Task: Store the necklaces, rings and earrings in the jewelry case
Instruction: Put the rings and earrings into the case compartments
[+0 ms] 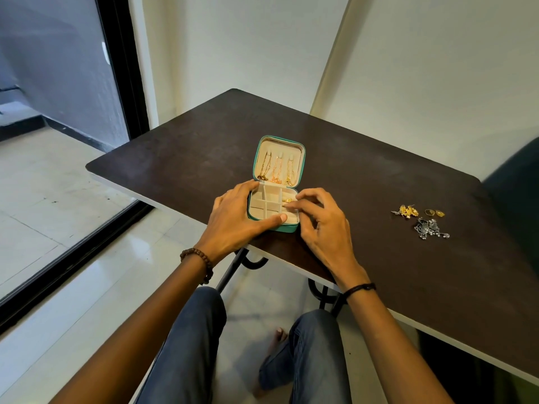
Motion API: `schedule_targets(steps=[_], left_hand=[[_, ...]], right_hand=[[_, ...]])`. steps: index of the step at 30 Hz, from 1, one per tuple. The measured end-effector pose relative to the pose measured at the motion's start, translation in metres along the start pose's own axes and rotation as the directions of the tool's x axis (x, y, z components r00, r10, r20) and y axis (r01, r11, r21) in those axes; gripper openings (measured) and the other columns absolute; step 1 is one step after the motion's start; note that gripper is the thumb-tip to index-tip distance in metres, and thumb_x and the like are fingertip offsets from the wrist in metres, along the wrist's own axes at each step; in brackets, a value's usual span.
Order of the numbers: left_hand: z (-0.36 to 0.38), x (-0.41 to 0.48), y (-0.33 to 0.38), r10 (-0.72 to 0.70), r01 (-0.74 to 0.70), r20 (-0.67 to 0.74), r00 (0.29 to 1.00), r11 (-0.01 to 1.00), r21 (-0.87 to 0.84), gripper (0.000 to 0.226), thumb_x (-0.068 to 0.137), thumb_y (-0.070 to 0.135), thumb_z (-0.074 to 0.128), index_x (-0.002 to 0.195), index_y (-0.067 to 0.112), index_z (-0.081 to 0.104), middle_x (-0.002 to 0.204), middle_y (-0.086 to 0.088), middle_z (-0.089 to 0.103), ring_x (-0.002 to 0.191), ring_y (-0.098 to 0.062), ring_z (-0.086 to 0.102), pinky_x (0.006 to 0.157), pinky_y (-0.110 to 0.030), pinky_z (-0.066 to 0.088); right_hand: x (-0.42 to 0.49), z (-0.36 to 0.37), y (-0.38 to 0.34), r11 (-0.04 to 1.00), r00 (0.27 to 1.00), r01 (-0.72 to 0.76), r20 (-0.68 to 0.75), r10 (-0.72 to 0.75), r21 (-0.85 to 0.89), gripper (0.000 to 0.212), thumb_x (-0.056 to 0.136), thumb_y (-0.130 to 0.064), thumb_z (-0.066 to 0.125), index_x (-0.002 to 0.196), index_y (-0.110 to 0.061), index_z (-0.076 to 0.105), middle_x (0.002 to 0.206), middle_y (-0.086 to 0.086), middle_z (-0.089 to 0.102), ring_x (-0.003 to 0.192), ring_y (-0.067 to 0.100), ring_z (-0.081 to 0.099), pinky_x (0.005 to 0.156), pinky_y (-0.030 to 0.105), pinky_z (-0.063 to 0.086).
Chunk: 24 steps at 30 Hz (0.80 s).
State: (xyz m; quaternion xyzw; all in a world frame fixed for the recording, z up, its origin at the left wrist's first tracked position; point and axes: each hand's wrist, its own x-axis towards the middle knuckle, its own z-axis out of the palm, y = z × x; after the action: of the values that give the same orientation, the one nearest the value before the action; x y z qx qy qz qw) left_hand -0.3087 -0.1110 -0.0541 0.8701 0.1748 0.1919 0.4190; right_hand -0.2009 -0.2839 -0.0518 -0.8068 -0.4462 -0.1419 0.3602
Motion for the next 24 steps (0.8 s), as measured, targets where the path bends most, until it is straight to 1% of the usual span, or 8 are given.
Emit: schedule_targets(steps=[4,7,10,13,15,17,19,24], left_hand=[[0.0,0.0,0.001,-0.01,0.01,0.001,1.0,1.0,0.002,0.099,0.063,0.081,0.062,0.142,0.028,0.038,0.142,0.006,0.048,0.129,-0.015,0.047,0.105,-0.049,0.046],[0.0,-0.001,0.002,-0.016,0.016,0.0,1.0,1.0,0.004,0.097,0.065,0.078,0.065,0.142,0.027,0.038,0.142,0.005,0.048,0.129,-0.015,0.047,0.106,-0.049,0.046],[0.001,-0.002,0.005,-0.013,0.013,-0.023,1.0,1.0,0.019,0.089,0.07,0.069,0.071,0.142,0.026,0.04,0.143,0.005,0.047,0.129,-0.014,0.045,0.107,-0.049,0.044],[0.003,-0.003,0.009,-0.001,0.006,-0.073,0.997,0.998,0.06,0.085,0.073,0.063,0.073,0.142,0.025,0.041,0.151,0.005,0.037,0.136,-0.014,0.034,0.114,-0.046,0.034],[0.005,-0.007,0.014,0.02,-0.01,-0.126,0.992,0.997,0.075,0.081,0.075,0.059,0.074,0.142,0.025,0.044,0.153,0.005,0.034,0.138,-0.014,0.03,0.113,-0.04,0.029],[0.009,-0.011,0.023,0.08,-0.061,-0.165,0.983,0.991,0.122,0.075,0.077,0.061,0.071,0.139,0.026,0.048,0.152,0.005,0.036,0.137,-0.014,0.032,0.109,-0.033,0.028],[0.014,-0.013,0.038,0.17,-0.145,-0.163,0.972,0.977,0.156,0.066,0.078,0.06,0.064,0.133,0.026,0.053,0.149,0.005,0.041,0.134,-0.013,0.035,0.105,-0.03,0.028],[0.043,-0.008,0.085,0.326,-0.321,-0.053,0.944,0.943,0.083,0.041,0.09,0.036,0.067,0.128,0.024,0.057,0.142,0.005,0.048,0.135,-0.01,0.036,0.102,-0.023,0.031]], right_hand=[[0.0,0.0,-0.002,0.999,0.999,0.01,0.034,-0.008,-0.04,0.021,0.098,-0.014,0.06,0.112,-0.019,0.075,0.127,0.001,0.057,0.126,0.012,0.049,0.08,0.028,0.06],[0.001,-0.002,-0.002,1.0,1.0,-0.022,0.012,0.022,0.014,0.022,0.1,-0.014,0.056,0.115,-0.016,0.072,0.129,0.001,0.057,0.125,0.007,0.049,0.082,0.018,0.056],[0.003,-0.006,-0.002,0.993,0.989,-0.101,-0.104,0.107,0.068,0.022,0.101,-0.01,0.054,0.112,-0.014,0.072,0.121,0.001,0.061,0.111,0.003,0.056,0.079,0.007,0.05],[0.004,-0.008,-0.003,0.979,0.969,-0.176,-0.156,0.19,0.099,0.02,0.099,-0.008,0.056,0.108,-0.015,0.072,0.114,-0.001,0.064,0.097,-0.006,0.057,0.075,0.004,0.046],[0.003,-0.01,-0.003,0.97,0.959,-0.211,-0.166,0.229,0.122,0.019,0.099,-0.008,0.057,0.109,-0.014,0.073,0.112,-0.002,0.066,0.095,-0.004,0.058,0.075,0.003,0.045],[0.001,-0.014,-0.002,0.964,0.954,-0.227,-0.168,0.249,0.136,0.019,0.098,-0.008,0.059,0.109,-0.016,0.072,0.11,-0.003,0.066,0.096,0.002,0.06,0.075,0.004,0.045],[-0.005,-0.022,0.002,0.962,0.952,-0.239,-0.167,0.258,0.129,0.018,0.098,-0.009,0.06,0.109,-0.018,0.071,0.109,-0.005,0.066,0.095,0.002,0.061,0.076,0.005,0.046],[-0.023,-0.054,0.02,0.947,0.932,-0.29,-0.185,0.312,0.135,0.016,0.097,-0.012,0.061,0.109,-0.018,0.07,0.109,-0.005,0.066,0.096,-0.003,0.06,0.077,0.005,0.046]])
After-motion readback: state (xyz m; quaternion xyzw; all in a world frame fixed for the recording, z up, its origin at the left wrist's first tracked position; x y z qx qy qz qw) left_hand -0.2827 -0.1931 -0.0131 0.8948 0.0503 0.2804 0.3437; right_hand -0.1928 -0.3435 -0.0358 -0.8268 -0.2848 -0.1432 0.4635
